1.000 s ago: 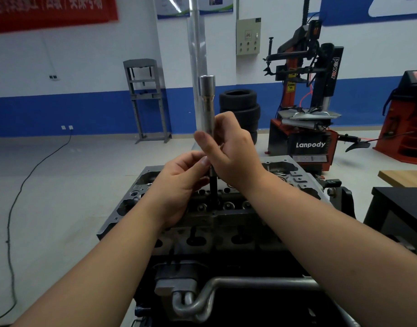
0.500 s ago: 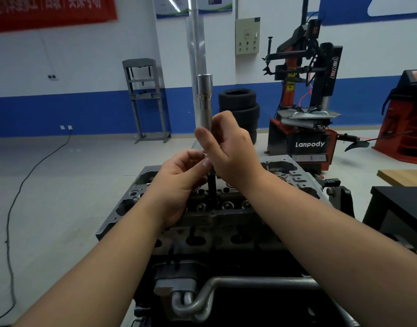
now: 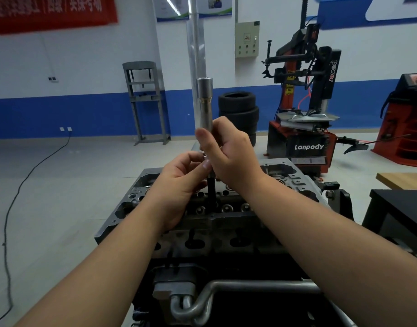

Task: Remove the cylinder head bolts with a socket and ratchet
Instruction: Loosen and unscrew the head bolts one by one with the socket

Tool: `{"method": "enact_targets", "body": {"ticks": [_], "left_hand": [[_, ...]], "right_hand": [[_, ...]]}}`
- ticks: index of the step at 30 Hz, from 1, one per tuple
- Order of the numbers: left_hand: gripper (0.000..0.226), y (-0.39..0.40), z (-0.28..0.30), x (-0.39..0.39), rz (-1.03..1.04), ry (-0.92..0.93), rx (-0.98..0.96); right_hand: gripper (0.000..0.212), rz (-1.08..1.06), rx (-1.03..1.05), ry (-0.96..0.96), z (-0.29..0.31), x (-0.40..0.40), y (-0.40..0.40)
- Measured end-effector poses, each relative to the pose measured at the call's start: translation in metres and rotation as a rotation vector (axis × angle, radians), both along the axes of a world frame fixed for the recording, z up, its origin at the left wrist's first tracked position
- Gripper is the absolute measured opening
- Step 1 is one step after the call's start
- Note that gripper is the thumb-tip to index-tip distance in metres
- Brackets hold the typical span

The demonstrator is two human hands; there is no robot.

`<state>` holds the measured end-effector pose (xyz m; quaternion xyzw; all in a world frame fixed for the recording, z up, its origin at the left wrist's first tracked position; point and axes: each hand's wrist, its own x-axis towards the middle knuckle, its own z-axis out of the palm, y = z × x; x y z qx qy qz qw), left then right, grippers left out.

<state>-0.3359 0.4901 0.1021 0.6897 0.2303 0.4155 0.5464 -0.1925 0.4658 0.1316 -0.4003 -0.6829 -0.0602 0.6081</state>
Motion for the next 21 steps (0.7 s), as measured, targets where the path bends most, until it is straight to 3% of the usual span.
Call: {"method": "enact_targets", "body": {"ticks": [6, 13, 21], "left_hand": [[0.039, 0.0032, 0.0011, 0.0009, -0.097, 0.045, -0.047], [0.035, 0.0040, -0.0022, 0.0008, -0.025, -0.013, -0.009], [0.036, 0.0042, -0.0016, 0.0009, -0.073, 0.000, -0.033]], "right_hand": [[0.047, -0.013, -0.016, -0.014, -0.0010, 0.0020, 0.0012], [0.027, -0.020, 0.029, -0.058, -0.0014, 0.0005, 0.0008], [0.041, -0.009, -0.032, -0.026, -0.0011, 0.0026, 0.0015]]}}
